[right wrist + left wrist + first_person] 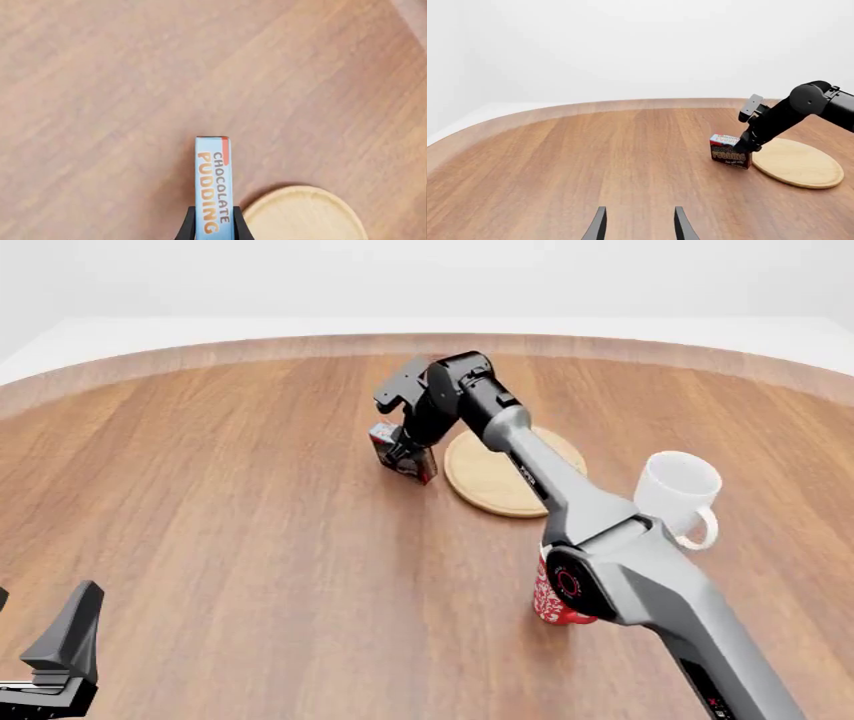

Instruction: Put the chocolate pudding to the left of the plate.

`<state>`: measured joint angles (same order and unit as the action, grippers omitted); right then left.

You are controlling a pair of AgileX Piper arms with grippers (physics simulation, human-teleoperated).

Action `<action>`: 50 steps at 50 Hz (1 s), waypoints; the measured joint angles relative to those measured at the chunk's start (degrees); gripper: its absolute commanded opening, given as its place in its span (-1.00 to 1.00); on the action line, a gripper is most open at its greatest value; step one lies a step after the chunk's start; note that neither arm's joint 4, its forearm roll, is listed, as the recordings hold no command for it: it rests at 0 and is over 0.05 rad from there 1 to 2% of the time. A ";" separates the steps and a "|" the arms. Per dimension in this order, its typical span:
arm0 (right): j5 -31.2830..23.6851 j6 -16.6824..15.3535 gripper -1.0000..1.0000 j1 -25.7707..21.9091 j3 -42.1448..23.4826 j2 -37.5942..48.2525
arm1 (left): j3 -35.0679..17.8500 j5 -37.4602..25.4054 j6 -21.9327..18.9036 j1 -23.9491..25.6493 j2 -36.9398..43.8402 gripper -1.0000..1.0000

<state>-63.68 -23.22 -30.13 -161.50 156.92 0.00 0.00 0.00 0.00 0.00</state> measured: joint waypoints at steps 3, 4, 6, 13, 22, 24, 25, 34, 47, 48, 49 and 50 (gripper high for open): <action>-0.18 -0.03 -1.00 -0.03 -0.16 0.04 | 0.00 0.00 0.00 0.00 0.00 1.00; -0.23 -0.04 1.00 -0.05 -0.20 0.05 | 0.00 0.00 0.00 0.00 0.00 1.00; -0.33 0.15 1.00 -0.14 -0.25 0.01 | 0.00 0.00 0.00 0.00 0.00 1.00; -0.45 0.95 1.00 -0.78 -0.34 -0.82 | 0.00 0.00 0.00 0.00 0.00 1.00; 1.44 1.42 1.00 -1.10 3.58 -4.34 | 0.00 0.00 0.00 0.00 0.00 1.00; 2.68 1.50 1.00 -1.11 6.04 -5.91 | 0.00 0.00 0.00 0.00 0.00 1.00; 3.28 1.52 1.00 -1.11 7.25 -6.69 | 0.00 0.00 0.00 0.00 0.00 1.00; 8.14 1.86 1.00 -1.04 17.42 -13.45 | 0.00 0.00 0.00 0.00 0.00 1.00; 16.35 3.28 1.00 -2.04 34.92 -25.76 | 0.00 0.00 0.00 0.00 0.00 1.00; 17.04 3.46 1.00 -2.20 36.40 -26.83 | 0.00 0.00 0.00 0.00 0.00 1.00; 17.72 3.64 1.00 -2.36 37.84 -27.85 | 0.00 0.00 0.00 0.00 0.00 1.00; 18.44 3.84 1.00 -2.52 39.28 -28.87 | 0.00 0.00 0.00 0.00 0.00 1.00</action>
<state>-45.24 -19.37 -32.65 -122.22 128.06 0.00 0.00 0.00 0.00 0.00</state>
